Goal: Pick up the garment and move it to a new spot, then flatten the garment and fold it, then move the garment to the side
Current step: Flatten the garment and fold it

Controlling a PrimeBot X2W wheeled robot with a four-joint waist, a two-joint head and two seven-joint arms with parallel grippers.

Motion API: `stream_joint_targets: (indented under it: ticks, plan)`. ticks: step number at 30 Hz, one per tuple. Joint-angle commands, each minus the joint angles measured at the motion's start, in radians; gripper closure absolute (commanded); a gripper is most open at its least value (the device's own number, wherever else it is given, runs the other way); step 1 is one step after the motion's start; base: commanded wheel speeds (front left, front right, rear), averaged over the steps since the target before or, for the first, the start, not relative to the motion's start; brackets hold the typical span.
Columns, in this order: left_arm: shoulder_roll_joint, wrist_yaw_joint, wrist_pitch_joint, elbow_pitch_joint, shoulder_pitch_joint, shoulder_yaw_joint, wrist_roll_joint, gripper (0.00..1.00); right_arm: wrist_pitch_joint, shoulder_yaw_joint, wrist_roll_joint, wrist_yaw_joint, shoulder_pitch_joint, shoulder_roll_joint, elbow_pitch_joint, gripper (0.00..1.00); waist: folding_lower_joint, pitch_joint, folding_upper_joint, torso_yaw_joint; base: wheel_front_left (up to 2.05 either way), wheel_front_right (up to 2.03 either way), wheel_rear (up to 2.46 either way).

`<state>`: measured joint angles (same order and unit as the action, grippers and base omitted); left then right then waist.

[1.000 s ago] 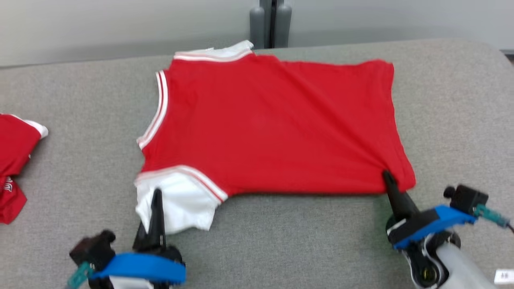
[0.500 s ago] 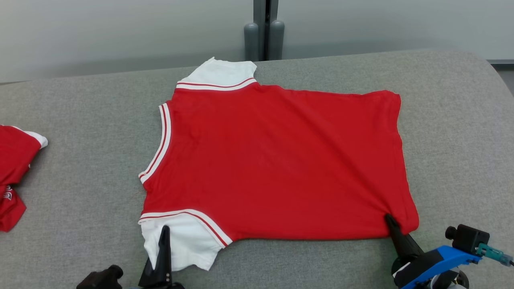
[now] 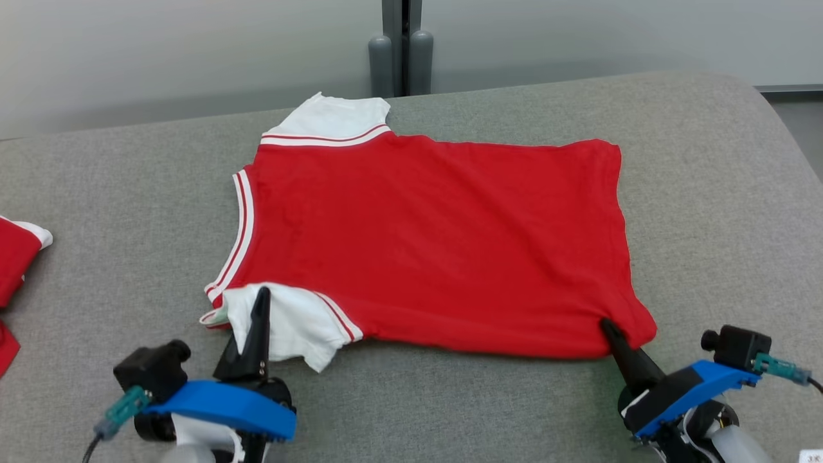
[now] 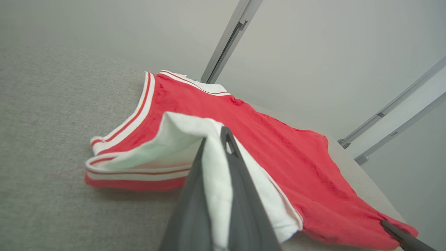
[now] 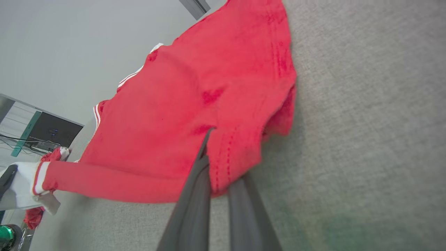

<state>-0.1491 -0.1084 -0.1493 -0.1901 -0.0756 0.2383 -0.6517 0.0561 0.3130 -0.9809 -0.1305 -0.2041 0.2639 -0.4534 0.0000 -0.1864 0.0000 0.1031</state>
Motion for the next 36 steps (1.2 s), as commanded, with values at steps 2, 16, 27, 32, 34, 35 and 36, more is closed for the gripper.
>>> stream_joint_targets:
  ticks: [2, 16, 27, 32, 34, 35, 36]
  plan:
    - [-0.012, -0.007, 0.018, -0.029, -0.062, 0.004, -0.003, 1.00, -0.029, -0.022, 0.013, 0.000, -0.034, -0.015, 0.007, 1.00, 0.0000, -0.006, 0.0000, 0.001, 0.00, 0.00, 0.00]
    - [-0.047, -0.020, 0.076, -0.260, -0.327, 0.052, -0.020, 1.00, -0.138, -0.106, 0.051, 0.000, -0.166, -0.070, -0.032, 1.00, 0.0000, -0.062, 0.0000, 0.005, 0.00, 0.00, 0.00]
    - [-0.045, -0.025, -0.027, -0.434, -0.479, 0.082, -0.036, 0.00, -0.101, -0.164, 0.093, 0.000, -0.271, -0.119, -0.099, 0.00, 0.0000, -0.082, 0.0000, 0.007, 0.00, 0.00, 0.00]
    - [-0.053, -0.025, -0.077, -0.449, -0.464, 0.114, -0.055, 0.00, -0.081, -0.155, 0.107, 0.000, -0.241, -0.103, -0.099, 0.00, 0.0000, -0.057, 0.0000, 0.000, 0.00, 0.00, 0.00]
    - [-0.061, -0.025, -0.092, -0.447, -0.436, 0.120, -0.059, 0.00, -0.060, -0.146, 0.122, 0.000, -0.222, -0.088, -0.092, 0.00, 0.0000, -0.044, 0.0000, -0.002, 0.00, 0.00, 0.00]
    - [-0.069, -0.025, -0.097, -0.448, -0.422, 0.121, -0.051, 0.00, -0.049, -0.142, 0.130, 0.000, -0.212, -0.081, -0.089, 0.00, 0.0000, -0.038, 0.0000, -0.002, 0.00, 0.00, 0.00]
    - [-0.076, -0.025, -0.102, -0.448, -0.409, 0.122, -0.044, 0.00, -0.036, -0.139, 0.145, 0.000, -0.202, -0.069, -0.086, 0.00, 0.0000, -0.033, 0.0000, -0.002, 0.00, 0.00, 0.00]
